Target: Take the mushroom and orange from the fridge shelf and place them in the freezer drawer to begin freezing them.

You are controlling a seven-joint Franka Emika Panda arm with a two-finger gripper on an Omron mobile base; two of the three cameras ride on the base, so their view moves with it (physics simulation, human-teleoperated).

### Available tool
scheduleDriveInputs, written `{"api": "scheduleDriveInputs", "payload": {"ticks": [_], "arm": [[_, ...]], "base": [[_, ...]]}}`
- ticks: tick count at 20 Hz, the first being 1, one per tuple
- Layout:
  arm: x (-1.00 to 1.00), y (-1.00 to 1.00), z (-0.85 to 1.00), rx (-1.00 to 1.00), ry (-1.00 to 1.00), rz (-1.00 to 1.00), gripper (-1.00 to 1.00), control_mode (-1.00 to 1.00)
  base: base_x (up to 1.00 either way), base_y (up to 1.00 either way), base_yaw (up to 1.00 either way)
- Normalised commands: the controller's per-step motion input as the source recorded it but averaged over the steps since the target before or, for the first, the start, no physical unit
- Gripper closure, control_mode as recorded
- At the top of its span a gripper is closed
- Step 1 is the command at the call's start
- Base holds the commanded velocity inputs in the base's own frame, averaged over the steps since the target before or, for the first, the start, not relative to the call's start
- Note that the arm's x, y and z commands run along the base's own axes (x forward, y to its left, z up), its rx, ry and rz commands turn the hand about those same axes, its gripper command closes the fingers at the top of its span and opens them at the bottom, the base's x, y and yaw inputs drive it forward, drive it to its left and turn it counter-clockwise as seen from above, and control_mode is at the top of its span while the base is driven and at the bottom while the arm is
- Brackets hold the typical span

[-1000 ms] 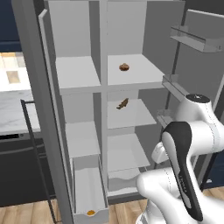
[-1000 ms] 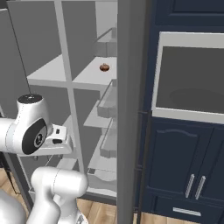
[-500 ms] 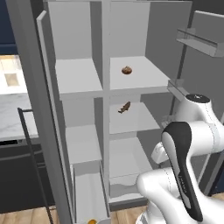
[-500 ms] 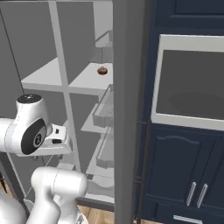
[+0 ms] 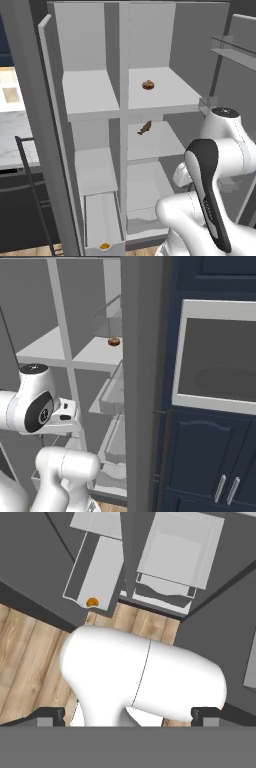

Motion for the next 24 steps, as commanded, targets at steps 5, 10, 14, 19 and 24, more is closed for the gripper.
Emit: {"api": "scheduleDriveInputs", "payload": {"ticks": [5, 10, 14, 19, 24], "arm": [[0.06, 0.0, 0.02, 0.0, 0.0, -0.03, -1.0, -1.0], [0.31, 0.0, 0.48, 0.0, -0.04, -0.19, -1.0, -1.0], [0.33, 0.0, 0.57, -0.02, -0.1, -0.24, -1.0, -1.0], [0.49, 0.0, 0.3, -0.01, -0.13, -0.2, -1.0, -1.0], [0.61, 0.0, 0.15, 0.0, -0.17, -0.11, -1.0, -1.0]], "base": [[0.06, 0.0, -0.01], [0.0, 0.0, 0.0], [0.0, 0.0, 0.0], [0.0, 0.0, 0.0], [0.0, 0.0, 0.0]]}}
